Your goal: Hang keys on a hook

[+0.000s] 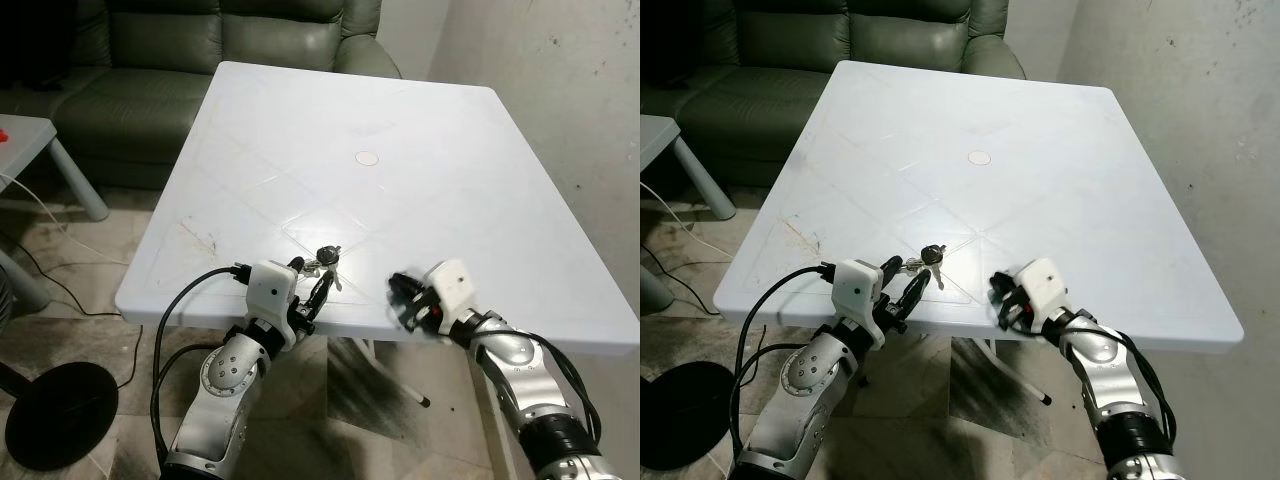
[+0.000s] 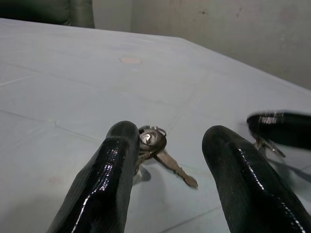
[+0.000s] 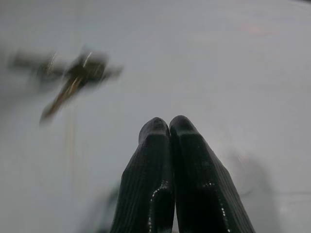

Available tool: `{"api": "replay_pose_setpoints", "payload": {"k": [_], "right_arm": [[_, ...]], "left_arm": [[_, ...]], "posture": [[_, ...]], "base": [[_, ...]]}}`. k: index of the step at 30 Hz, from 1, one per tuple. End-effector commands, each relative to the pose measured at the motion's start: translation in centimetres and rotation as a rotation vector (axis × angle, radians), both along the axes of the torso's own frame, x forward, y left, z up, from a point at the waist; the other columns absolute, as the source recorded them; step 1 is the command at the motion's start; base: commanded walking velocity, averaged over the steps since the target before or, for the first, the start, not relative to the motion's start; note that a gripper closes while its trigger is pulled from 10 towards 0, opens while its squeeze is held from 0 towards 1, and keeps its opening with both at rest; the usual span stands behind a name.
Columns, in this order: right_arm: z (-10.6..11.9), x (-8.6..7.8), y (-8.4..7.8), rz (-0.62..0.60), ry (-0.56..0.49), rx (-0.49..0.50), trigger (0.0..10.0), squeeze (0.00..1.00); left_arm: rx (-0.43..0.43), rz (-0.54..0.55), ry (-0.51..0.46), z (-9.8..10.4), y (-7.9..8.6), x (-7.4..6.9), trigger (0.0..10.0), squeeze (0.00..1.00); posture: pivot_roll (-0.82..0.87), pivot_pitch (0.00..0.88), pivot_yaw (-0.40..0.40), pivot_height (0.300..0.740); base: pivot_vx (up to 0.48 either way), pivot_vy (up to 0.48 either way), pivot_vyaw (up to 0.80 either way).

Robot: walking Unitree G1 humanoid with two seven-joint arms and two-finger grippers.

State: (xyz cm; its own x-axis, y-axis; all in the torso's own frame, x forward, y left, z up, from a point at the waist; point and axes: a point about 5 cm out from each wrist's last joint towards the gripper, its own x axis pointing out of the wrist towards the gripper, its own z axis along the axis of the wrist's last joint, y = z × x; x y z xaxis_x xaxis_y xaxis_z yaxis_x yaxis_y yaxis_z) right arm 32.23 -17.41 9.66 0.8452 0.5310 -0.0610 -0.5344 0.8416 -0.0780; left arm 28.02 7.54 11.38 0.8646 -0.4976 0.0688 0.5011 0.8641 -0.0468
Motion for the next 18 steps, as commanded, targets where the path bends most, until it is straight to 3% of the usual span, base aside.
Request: {"api": "replay_pose_setpoints", "payload": {"k": [1,4,12,13,14,15,16,18], "right_arm": [[1.7,0.7,-0.3,-0.052,-0.046,0.125,0.0,0.00],[3.6,1.3,-0.4,-0.136,-0.108,0.323,0.0,0.00],[6.4,1.8,-0.8,-0.208,-0.229,0.424,0.0,0.00],[6.7,1.8,-1.1,-0.222,-0.244,0.423,0.8,0.00],[7.1,1.7,-1.5,-0.251,-0.260,0.396,10.0,0.00],[7.1,1.7,-1.5,-0.251,-0.260,0.396,10.0,0.00],[6.9,1.5,-2.0,-0.269,-0.271,0.344,10.0,0.00],[6.7,1.3,-2.3,-0.282,-0.277,0.318,10.0,0.00]], "left_arm": [[-0.016,0.016,-0.006,0.5,0.2,0.4,10.0,0.00],[-0.041,0.057,-0.024,1.3,1.2,1.5,10.0,0.00],[-0.098,0.165,-0.066,3.5,3.8,3.5,10.0,0.00],[-0.115,0.189,-0.066,3.8,4.5,3.8,10.0,0.00],[-0.129,0.251,-0.057,4.1,6.0,4.5,10.0,0.00],[-0.129,0.251,-0.057,4.1,6.0,4.5,10.0,0.00],[-0.097,0.305,-0.056,4.0,7.5,4.9,10.0,0.00],[-0.076,0.334,-0.053,3.9,8.5,5.1,10.0,0.00]], "posture": [[0.01,0.096,-0.074,0.740],[0.01,0.088,-0.073,0.740],[0.01,0.068,-0.066,0.740],[0.01,0.064,-0.066,0.740],[0.01,0.062,-0.065,0.740],[0.01,0.062,-0.065,0.740],[0.00,0.055,-0.062,0.740],[0.00,0.050,-0.063,0.740]], "base": [[0.000,0.000,0.00],[0.000,0.000,0.00],[0.000,0.000,0.00],[0.000,0.000,0.00],[0.000,0.000,0.00],[0.000,0.000,0.00],[0.000,0.000,0.00],[0.000,0.000,0.00]]}}
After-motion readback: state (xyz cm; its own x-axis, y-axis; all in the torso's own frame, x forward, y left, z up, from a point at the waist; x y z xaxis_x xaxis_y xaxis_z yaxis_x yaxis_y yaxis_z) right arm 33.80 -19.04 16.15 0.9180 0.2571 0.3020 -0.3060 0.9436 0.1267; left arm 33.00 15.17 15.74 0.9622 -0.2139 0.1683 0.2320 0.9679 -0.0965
